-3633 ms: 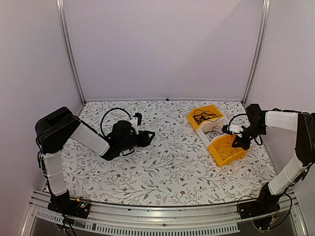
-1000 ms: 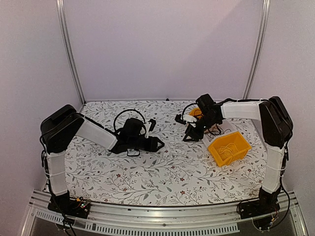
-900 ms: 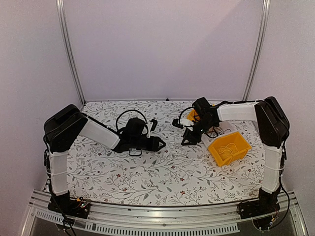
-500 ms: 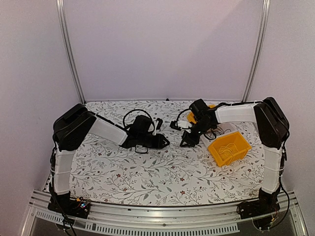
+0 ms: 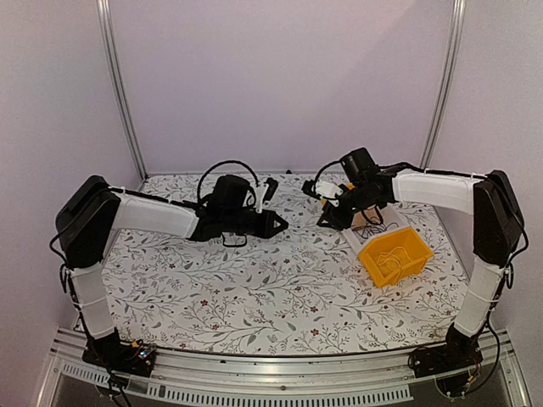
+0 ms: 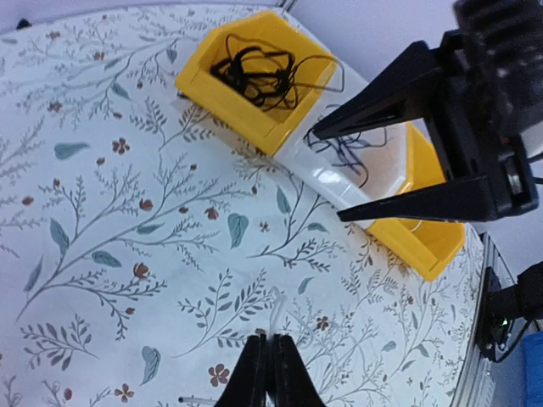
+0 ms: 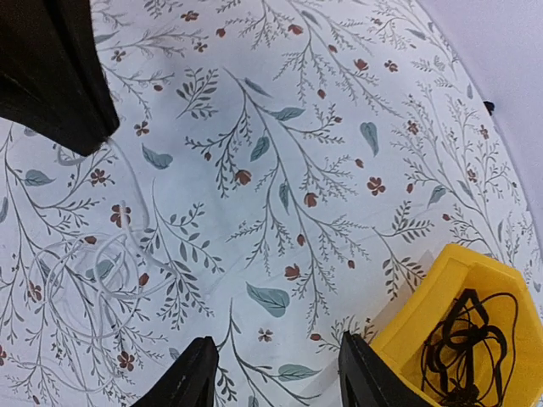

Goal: Untangle the cables

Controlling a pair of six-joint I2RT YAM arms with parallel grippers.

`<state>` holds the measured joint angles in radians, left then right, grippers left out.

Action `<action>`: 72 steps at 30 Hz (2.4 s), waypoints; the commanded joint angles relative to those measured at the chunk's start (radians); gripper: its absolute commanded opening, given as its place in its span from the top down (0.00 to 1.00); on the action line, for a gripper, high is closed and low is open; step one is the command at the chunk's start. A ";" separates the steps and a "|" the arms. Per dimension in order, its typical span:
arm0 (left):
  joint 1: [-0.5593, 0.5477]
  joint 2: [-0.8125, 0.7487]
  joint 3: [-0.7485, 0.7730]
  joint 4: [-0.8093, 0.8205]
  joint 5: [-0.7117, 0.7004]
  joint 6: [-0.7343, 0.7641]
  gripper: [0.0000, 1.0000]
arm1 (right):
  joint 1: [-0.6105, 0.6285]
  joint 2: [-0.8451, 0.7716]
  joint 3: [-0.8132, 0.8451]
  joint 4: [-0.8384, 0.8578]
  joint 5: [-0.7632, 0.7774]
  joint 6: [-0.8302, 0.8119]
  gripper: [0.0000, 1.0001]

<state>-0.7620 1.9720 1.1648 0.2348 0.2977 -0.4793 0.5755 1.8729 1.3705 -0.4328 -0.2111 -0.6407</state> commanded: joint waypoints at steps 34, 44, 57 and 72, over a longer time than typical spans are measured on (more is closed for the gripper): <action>-0.095 -0.317 0.150 -0.123 -0.076 0.158 1.00 | -0.021 -0.038 0.113 0.171 -0.648 0.293 0.59; -0.121 -0.334 0.170 -0.138 -0.086 0.159 1.00 | -0.018 -0.011 0.105 0.207 -0.678 0.332 0.51; -0.156 -0.359 0.215 -0.151 -0.095 0.153 1.00 | -0.018 0.020 0.064 0.308 -0.721 0.453 0.59; -0.192 -0.573 0.250 -0.209 -0.293 0.260 1.00 | -0.018 0.172 0.026 0.331 -0.721 0.468 0.90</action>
<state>-0.9428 1.4517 1.4090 0.0216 0.0761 -0.2565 0.5522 2.0201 1.3994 -0.1116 -0.9253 -0.1802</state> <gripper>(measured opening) 0.002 0.183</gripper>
